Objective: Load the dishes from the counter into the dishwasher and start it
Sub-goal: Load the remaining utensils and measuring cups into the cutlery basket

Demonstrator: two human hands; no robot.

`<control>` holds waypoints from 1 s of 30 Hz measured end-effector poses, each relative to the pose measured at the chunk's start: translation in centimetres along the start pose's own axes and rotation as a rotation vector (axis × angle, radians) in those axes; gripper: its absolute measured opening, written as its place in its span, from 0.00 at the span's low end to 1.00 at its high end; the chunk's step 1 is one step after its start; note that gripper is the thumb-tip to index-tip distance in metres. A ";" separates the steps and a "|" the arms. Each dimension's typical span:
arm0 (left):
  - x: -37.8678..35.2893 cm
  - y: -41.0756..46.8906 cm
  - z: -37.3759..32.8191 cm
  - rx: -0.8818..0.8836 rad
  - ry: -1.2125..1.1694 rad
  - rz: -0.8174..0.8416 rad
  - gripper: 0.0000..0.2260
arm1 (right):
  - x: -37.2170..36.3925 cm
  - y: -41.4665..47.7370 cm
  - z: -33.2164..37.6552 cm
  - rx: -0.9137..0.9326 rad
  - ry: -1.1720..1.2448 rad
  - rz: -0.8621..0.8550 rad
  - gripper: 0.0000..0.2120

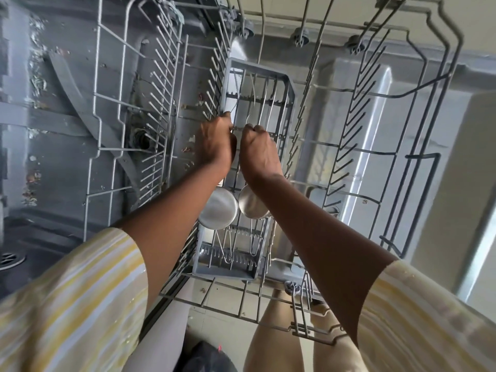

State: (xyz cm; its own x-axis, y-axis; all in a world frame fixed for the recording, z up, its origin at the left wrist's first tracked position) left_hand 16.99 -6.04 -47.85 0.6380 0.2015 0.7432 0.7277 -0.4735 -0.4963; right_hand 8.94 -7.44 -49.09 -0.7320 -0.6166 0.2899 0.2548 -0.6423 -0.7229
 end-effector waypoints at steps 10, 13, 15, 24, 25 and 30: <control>0.8 -1.5 -0.1 0.074 -0.027 -0.064 0.12 | 0.3 -1.0 -2.1 -0.004 -0.040 0.035 0.16; 0.8 -2.0 -0.1 0.071 -0.079 -0.055 0.10 | 0.5 -0.9 -2.1 -0.011 -0.036 0.034 0.15; 0.6 -2.3 0.2 0.062 -0.108 -0.083 0.10 | 0.6 -0.7 -2.1 -0.015 -0.032 0.038 0.15; 0.1 -3.3 0.5 -0.245 0.061 -0.004 0.32 | 0.7 -0.9 -2.6 -0.036 -0.062 0.088 0.11; 0.1 -3.3 0.8 -0.292 0.159 0.006 0.31 | 0.8 -1.0 -2.7 -0.020 -0.082 0.090 0.11; 0.5 -3.1 1.7 -0.367 0.366 -0.093 0.18 | 0.9 -1.0 -2.7 -0.015 -0.003 0.096 0.16</control>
State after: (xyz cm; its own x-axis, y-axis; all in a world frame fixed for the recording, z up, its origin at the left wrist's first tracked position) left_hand 15.48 -3.02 -46.70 0.3969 -0.0247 0.9175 0.5992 -0.7503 -0.2794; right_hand 6.30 -6.11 -49.84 -0.7025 -0.6765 0.2210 0.3140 -0.5734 -0.7567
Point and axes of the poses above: each hand's wrist, its own y-axis towards the middle knuckle, its own x-axis out of the back of the hand, z = x × y, the point moved 3 cm from there along y, towards the middle knuckle, and after that the axes turned 9 degrees about -x, right-handed, at the moved point
